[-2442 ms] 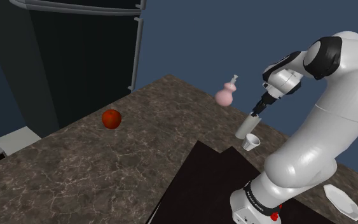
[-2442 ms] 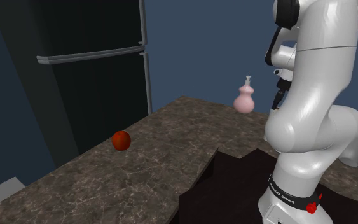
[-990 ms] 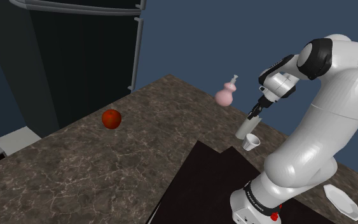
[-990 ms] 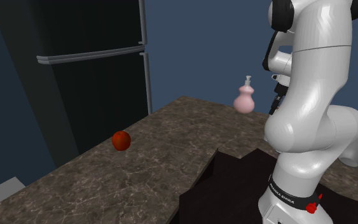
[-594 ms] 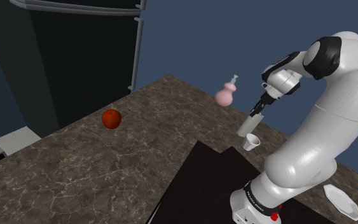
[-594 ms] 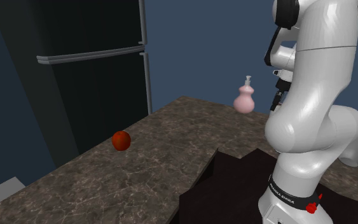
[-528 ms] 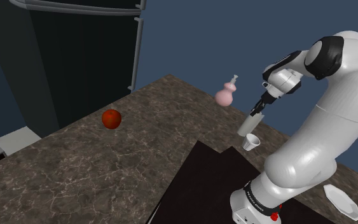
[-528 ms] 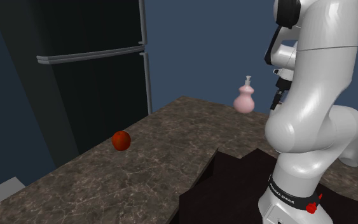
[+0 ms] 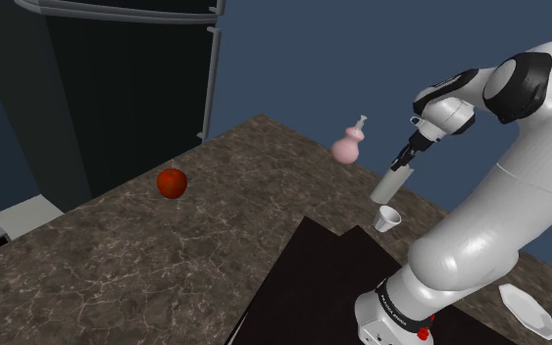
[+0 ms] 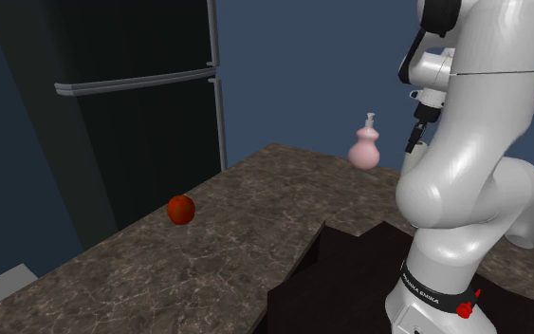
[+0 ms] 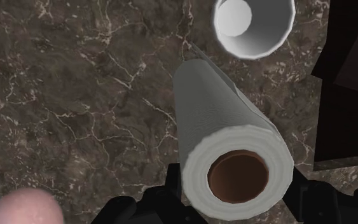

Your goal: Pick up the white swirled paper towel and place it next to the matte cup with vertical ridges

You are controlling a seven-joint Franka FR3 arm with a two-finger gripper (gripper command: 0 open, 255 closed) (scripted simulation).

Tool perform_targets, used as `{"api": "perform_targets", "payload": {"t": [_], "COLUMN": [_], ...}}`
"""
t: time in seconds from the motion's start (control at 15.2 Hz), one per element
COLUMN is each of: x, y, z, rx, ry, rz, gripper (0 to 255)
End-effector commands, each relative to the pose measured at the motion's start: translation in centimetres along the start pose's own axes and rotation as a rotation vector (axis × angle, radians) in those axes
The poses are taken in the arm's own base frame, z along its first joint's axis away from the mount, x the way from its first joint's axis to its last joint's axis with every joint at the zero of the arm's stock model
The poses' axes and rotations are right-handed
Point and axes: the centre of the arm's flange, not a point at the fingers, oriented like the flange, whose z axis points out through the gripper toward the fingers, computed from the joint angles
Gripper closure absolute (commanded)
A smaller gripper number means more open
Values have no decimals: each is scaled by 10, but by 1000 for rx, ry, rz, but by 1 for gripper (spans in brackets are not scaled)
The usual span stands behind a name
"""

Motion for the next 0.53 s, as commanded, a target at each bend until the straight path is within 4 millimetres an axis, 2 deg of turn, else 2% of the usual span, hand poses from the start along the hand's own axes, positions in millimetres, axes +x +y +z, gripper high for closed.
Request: {"api": "perform_targets", "payload": {"t": [0.0,0.46], "x": [0,7], "y": [-1,-4], "z": [-11,-47], "rx": [0,0], "ry": [0,0], "rz": [0,0], "gripper": [255,255]}}
